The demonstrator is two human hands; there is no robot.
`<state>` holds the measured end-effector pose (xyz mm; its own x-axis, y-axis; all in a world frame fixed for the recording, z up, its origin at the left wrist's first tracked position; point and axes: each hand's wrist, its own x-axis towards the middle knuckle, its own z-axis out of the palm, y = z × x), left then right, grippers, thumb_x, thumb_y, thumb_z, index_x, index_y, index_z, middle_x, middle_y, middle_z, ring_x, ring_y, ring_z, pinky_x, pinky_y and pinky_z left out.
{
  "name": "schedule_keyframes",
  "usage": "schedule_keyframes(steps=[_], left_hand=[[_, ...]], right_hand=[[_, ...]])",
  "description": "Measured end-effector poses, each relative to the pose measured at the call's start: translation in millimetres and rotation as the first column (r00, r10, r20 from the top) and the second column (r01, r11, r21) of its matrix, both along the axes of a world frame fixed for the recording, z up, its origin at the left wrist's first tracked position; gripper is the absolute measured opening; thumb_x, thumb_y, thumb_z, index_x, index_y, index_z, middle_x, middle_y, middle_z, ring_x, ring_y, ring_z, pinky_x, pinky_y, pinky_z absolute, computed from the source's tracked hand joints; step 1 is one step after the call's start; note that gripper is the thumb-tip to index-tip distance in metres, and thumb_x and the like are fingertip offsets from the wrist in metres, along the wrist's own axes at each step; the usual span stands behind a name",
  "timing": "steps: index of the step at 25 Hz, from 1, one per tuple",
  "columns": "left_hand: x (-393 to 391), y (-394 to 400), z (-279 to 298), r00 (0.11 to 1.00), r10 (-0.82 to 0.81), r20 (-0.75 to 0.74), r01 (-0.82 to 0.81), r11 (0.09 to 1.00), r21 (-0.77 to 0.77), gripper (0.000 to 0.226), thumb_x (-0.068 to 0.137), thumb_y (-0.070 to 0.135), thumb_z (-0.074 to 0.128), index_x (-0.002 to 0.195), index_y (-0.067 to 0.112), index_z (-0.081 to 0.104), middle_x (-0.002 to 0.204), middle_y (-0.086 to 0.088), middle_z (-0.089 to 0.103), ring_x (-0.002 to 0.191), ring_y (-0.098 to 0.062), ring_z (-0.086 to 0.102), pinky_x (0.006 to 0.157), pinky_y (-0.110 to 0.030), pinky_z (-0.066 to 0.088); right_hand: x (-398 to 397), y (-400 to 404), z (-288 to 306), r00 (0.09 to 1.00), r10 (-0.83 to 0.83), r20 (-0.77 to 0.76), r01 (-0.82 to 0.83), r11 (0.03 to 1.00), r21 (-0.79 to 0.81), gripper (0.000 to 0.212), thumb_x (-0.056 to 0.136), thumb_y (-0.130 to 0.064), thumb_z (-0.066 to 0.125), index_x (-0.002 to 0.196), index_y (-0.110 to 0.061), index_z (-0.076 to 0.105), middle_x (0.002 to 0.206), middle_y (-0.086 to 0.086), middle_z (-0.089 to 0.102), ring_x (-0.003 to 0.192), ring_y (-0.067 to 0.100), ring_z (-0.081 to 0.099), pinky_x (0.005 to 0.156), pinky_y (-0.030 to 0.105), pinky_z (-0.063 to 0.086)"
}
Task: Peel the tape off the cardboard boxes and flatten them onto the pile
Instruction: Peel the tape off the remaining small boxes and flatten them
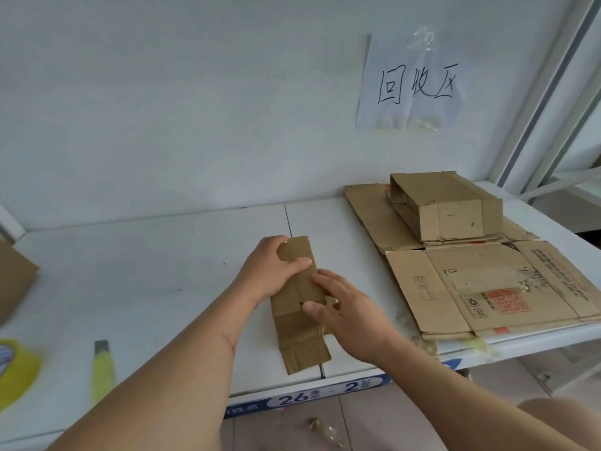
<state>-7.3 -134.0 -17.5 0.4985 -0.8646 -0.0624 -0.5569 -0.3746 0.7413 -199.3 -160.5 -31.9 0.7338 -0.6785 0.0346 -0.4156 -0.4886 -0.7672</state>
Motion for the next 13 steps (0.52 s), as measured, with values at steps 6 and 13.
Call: schedule_keyframes(steps=[6, 13], left_hand=[[-1.5, 0.2, -4.5, 0.996, 0.092, -0.001, -0.090, 0.971, -0.223, 0.042, 0.101, 0.045, 0.041, 0.135, 0.023, 0.052, 0.136, 0.006, 0.052, 0.116, -0.004, 0.046, 0.091, -0.020, 0.033], [5.0, -2.8, -12.9, 0.993, 0.121, 0.012, -0.113, 0.954, -0.278, 0.037, 0.104, 0.040, 0.034, 0.120, 0.021, 0.062, 0.122, 0.001, 0.054, 0.111, -0.011, 0.051, 0.092, -0.019, 0.033]], right_hand=[[13.1, -6.4, -11.5, 0.994, -0.038, 0.107, 0.019, 0.983, 0.181, 0.052, 0.087, -0.046, 0.066, 0.135, -0.036, 0.047, 0.131, -0.026, 0.048, 0.117, 0.000, 0.052, 0.097, 0.027, 0.050], [20.5, -12.7, -26.6, 0.922, -0.105, 0.372, -0.127, 0.826, 0.549, 0.052, 0.076, -0.033, 0.076, 0.125, -0.030, 0.057, 0.135, -0.014, 0.056, 0.119, 0.009, 0.059, 0.092, 0.038, 0.055]])
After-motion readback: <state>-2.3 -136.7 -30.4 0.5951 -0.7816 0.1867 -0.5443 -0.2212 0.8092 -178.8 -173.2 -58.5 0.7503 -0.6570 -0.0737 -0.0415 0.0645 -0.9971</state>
